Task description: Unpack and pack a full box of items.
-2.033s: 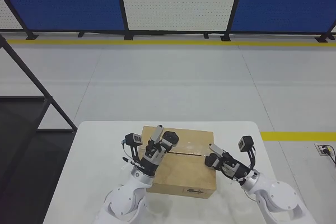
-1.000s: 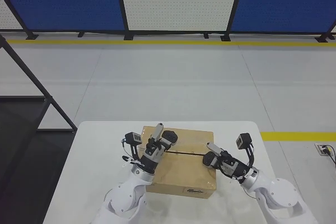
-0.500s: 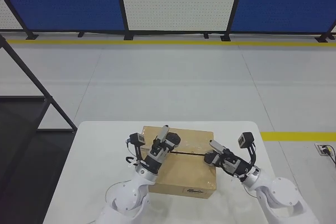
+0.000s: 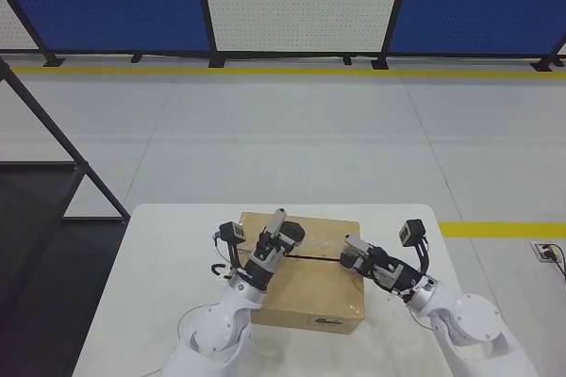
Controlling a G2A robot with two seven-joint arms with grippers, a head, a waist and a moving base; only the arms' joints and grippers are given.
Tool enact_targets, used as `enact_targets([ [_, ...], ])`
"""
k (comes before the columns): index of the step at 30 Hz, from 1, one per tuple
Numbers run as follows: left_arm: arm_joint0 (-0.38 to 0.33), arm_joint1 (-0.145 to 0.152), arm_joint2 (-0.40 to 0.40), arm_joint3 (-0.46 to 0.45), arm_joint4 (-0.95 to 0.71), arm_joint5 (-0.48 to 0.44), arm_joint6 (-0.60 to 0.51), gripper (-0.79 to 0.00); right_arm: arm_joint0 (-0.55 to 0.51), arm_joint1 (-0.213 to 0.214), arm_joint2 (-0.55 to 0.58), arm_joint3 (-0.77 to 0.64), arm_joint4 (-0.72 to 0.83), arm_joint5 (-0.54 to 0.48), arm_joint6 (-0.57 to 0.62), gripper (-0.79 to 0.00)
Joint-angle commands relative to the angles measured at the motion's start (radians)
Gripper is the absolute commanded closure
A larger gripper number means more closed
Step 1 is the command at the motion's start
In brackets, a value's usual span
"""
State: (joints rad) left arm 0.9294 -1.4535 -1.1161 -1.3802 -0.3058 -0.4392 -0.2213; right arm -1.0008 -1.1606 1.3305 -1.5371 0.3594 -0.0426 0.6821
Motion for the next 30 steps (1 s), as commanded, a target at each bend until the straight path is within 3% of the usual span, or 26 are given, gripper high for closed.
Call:
enact_targets([
  [1,0.0,-0.001,-0.002,0.001,-0.001,0.001,-0.003,-0.785,0.004,0.0,-0.001,0.004,0.0,0.005,-0.002,0.0],
  [20,0.004,-0.008,-0.023,-0.004,-0.009,0.004,-0.025,-0.785,-0.003,0.002,0.003,-0.015,-0.022,0.024,-0.018,0.0],
  [30,0.031,0.001,-0.079,-0.043,-0.031,0.021,-0.065,-0.785,-0.001,0.003,0.002,-0.012,-0.028,0.038,-0.011,0.0],
])
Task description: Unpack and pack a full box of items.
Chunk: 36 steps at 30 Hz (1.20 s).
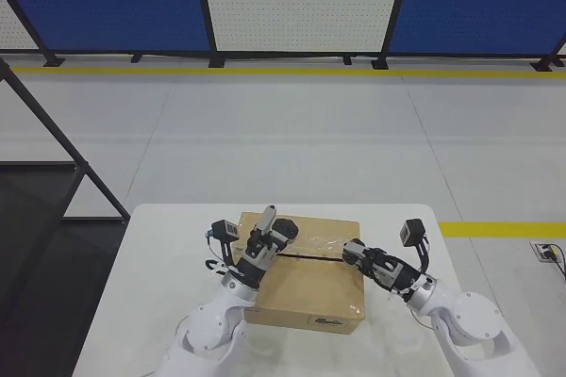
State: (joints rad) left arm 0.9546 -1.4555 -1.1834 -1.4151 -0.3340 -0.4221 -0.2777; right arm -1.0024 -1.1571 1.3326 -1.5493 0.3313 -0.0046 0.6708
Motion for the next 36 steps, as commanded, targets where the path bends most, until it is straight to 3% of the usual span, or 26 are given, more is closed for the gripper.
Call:
enact_targets([
  [1,0.013,0.006,-0.025,-0.019,-0.005,0.008,-0.02,-0.785,0.0,0.0,0.0,0.001,0.0,-0.001,0.0,0.0],
  [11,0.094,0.061,-0.293,-0.087,-0.027,0.071,-0.184,-0.785,-0.009,0.005,0.012,-0.01,-0.017,0.008,0.014,0.0],
  [17,0.103,0.093,-0.413,-0.075,-0.05,0.151,-0.365,-0.785,-0.018,0.011,0.02,-0.026,-0.051,0.042,0.027,0.0],
  [21,0.101,0.109,-0.449,-0.062,-0.1,0.232,-0.485,-0.785,-0.022,0.013,0.018,-0.04,-0.072,0.061,0.028,0.0],
  [25,0.089,0.12,-0.458,-0.047,-0.084,0.261,-0.535,-0.785,-0.022,0.014,0.009,-0.054,-0.106,0.087,0.005,0.0],
  [36,0.061,0.126,-0.397,-0.02,-0.057,0.26,-0.504,-0.785,-0.031,0.014,0.007,-0.072,-0.115,0.083,-0.031,0.0],
])
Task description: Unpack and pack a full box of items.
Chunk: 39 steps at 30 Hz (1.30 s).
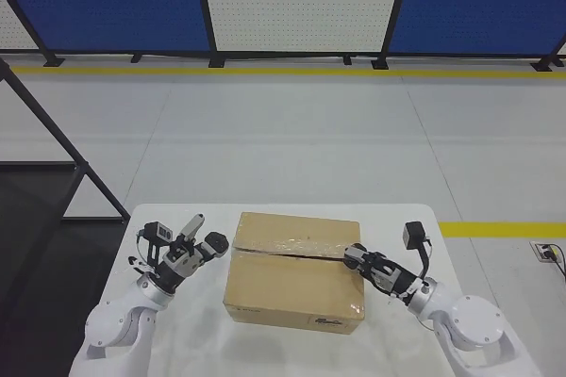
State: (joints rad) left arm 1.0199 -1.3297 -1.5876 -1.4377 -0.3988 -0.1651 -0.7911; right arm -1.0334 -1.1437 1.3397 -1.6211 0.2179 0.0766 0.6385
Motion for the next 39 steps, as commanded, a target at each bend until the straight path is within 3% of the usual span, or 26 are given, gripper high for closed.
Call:
enact_targets([
  [1,-0.01,0.001,0.014,0.004,0.016,0.004,0.019,-0.785,0.001,0.001,-0.001,-0.001,-0.003,0.004,0.004,0.0],
  [15,-0.064,0.004,0.107,0.065,0.126,0.008,0.104,-0.785,0.004,0.002,-0.01,0.0,-0.018,0.009,0.018,0.0],
  [39,-0.061,0.019,0.137,0.078,0.129,0.008,0.118,-0.785,-0.019,0.005,-0.003,-0.04,-0.059,-0.032,-0.024,0.0],
])
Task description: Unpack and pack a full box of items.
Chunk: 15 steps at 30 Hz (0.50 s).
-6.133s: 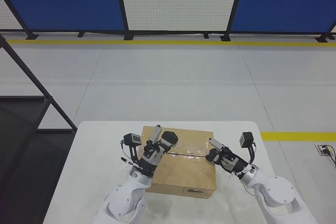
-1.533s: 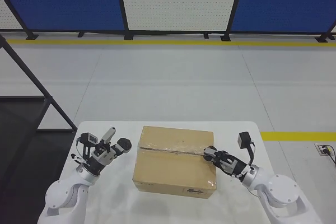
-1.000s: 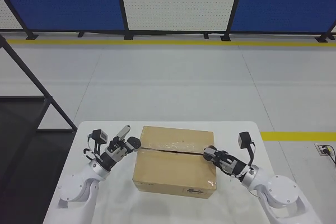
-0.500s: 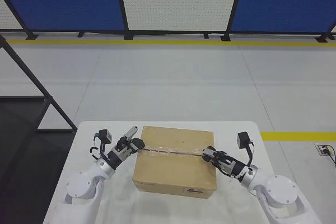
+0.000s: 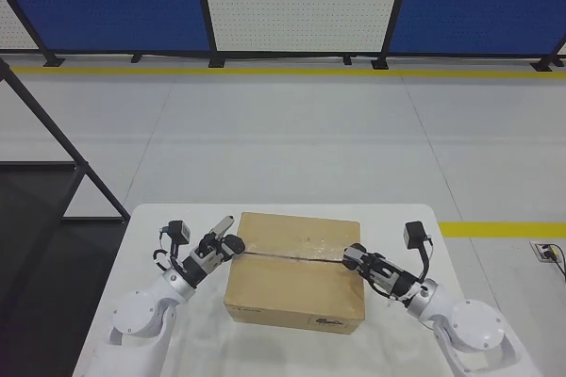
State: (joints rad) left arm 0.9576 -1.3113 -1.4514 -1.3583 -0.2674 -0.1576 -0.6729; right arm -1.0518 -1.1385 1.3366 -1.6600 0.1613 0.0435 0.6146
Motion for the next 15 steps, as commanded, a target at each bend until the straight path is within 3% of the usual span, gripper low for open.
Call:
enact_targets([
  [1,0.002,0.001,0.001,-0.002,-0.003,0.0,0.001,-0.785,-0.001,0.0,0.0,-0.001,-0.009,0.006,-0.005,0.0],
  [10,0.007,0.007,0.003,-0.008,-0.009,-0.002,0.006,-0.785,-0.005,0.002,-0.004,-0.014,-0.034,0.054,-0.006,-0.006],
  [15,0.007,0.011,0.004,-0.005,-0.011,0.0,0.009,-0.785,-0.016,0.005,0.004,-0.024,-0.043,0.069,0.004,-0.129],
])
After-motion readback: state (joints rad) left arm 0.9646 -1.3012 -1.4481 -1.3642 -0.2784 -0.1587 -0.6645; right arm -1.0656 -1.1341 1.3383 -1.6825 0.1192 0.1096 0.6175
